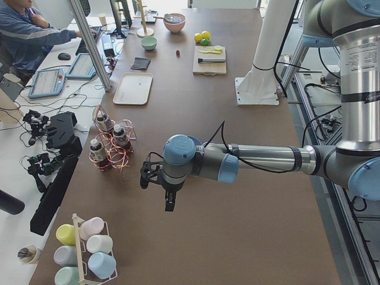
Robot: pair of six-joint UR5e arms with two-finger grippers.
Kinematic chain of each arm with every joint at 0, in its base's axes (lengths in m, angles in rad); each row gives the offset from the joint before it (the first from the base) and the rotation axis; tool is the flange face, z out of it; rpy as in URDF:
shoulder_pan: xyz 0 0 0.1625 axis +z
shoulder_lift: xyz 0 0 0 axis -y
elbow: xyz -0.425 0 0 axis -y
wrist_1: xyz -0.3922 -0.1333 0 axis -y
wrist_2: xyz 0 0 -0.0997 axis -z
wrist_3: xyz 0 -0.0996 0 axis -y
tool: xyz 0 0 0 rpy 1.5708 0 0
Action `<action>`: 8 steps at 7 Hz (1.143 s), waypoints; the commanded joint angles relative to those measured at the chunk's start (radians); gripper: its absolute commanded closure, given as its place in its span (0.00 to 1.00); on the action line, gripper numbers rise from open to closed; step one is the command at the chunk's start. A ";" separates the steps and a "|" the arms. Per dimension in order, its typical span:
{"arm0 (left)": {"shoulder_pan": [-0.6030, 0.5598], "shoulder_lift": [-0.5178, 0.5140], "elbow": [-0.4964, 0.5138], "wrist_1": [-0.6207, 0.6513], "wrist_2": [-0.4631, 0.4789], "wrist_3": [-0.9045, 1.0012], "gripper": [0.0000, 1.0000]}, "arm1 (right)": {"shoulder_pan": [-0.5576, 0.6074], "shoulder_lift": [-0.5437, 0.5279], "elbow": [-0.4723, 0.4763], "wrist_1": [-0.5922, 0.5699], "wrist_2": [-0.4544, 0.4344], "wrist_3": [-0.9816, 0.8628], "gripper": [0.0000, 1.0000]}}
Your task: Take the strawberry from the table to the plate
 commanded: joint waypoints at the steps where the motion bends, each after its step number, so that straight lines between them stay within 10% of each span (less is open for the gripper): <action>1: 0.002 -0.006 -0.001 -0.027 -0.003 -0.001 0.01 | 0.000 0.005 0.012 -0.001 0.003 0.000 0.00; 8: 0.144 -0.081 0.104 -0.387 -0.105 -0.007 0.01 | -0.075 0.012 0.012 0.199 0.045 0.147 0.00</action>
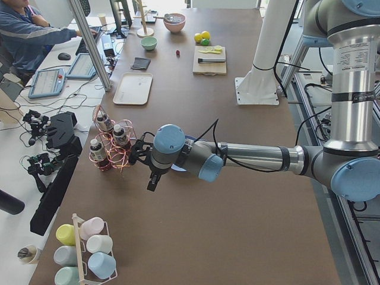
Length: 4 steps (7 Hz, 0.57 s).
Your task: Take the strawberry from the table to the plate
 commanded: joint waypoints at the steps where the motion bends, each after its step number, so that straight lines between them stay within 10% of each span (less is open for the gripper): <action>1: 0.156 -0.014 0.034 -0.099 -0.007 -0.003 0.02 | -0.107 0.005 0.011 0.128 -0.016 0.223 0.00; 4: 0.273 -0.002 0.086 -0.142 0.104 -0.098 0.01 | -0.335 0.020 0.033 0.357 -0.162 0.710 0.00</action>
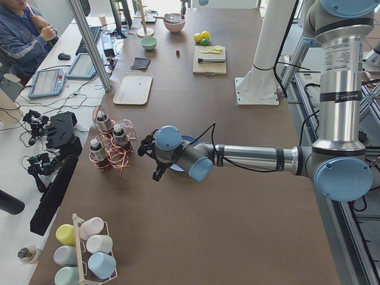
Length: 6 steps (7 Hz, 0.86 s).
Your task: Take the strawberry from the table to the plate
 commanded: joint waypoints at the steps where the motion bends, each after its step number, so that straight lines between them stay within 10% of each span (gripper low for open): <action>1: 0.108 0.001 0.097 -0.158 0.053 -0.144 0.02 | -0.114 0.017 0.009 0.080 -0.065 0.186 0.00; 3: 0.310 -0.009 0.228 -0.501 0.165 -0.463 0.03 | -0.122 0.020 0.028 0.080 -0.065 0.203 0.00; 5: 0.332 -0.014 0.234 -0.513 0.165 -0.514 0.26 | -0.123 0.020 0.033 0.080 -0.065 0.203 0.00; 6: 0.332 -0.014 0.228 -0.511 0.153 -0.515 0.87 | -0.123 0.020 0.035 0.080 -0.065 0.203 0.00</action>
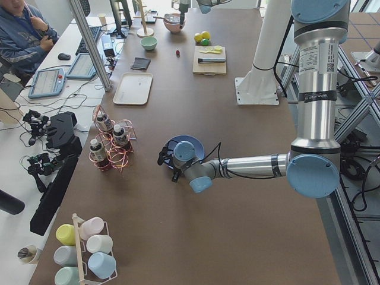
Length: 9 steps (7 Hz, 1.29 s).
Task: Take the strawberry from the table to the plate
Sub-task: 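Push the blue plate inward with the left gripper while the right gripper approaches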
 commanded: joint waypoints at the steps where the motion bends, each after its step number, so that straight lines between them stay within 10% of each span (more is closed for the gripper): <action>1: 0.006 -0.021 0.000 -0.006 -0.007 -0.013 1.00 | -0.001 0.000 0.009 0.000 -0.002 0.000 0.00; 5: -0.055 -0.151 -0.032 0.006 -0.171 -0.254 1.00 | -0.001 -0.001 0.018 0.000 -0.002 0.000 0.00; 9: 0.156 -0.456 -0.041 0.160 0.041 -0.531 1.00 | -0.008 0.005 0.016 -0.001 -0.002 0.002 0.00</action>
